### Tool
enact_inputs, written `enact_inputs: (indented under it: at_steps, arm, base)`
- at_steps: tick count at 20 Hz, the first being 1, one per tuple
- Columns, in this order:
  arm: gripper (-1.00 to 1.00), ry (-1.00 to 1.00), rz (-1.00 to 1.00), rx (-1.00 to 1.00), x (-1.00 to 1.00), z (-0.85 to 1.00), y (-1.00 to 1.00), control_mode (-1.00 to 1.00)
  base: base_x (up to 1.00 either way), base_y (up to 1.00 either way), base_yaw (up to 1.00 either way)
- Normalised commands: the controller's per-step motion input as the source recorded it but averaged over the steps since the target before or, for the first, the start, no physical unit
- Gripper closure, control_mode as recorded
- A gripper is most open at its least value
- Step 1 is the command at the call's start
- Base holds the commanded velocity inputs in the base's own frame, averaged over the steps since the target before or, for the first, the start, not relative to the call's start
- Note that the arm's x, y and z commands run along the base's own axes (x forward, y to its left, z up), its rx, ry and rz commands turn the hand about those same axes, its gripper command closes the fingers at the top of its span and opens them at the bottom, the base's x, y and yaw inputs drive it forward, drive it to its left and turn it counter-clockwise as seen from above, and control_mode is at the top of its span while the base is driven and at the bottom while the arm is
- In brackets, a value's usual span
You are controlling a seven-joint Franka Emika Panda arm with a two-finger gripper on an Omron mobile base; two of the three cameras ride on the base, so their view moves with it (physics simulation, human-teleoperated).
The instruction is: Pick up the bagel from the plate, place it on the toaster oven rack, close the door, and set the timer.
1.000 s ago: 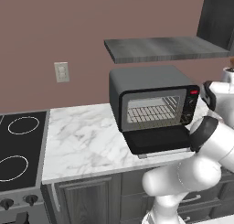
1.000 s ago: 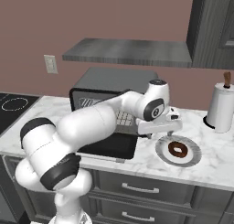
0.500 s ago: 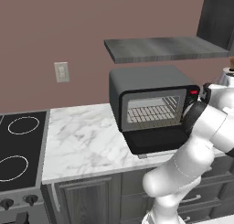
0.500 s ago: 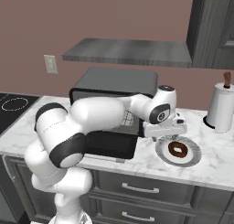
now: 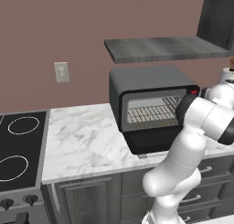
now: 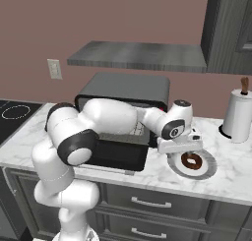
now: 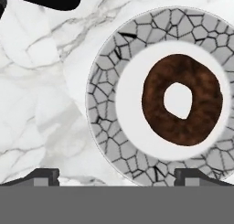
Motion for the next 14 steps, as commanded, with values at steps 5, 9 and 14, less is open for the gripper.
enact_inputs:
  at_steps: [5, 9, 14]
  arm:
    - [-1.0, -0.02, 0.01, 0.0, 0.05, -0.23, -0.05, -1.0]
    - [-1.0, -0.01, 0.0, 0.0, 0.16, -0.12, -0.09, -1.0]
    - [-1.0, 0.0, 0.0, 0.0, 0.26, -0.16, -0.11, -1.0]
  base:
    - [0.0, 0.0, 0.0]
    - [0.0, 0.0, 0.0]
    - [0.0, 0.0, 0.0]
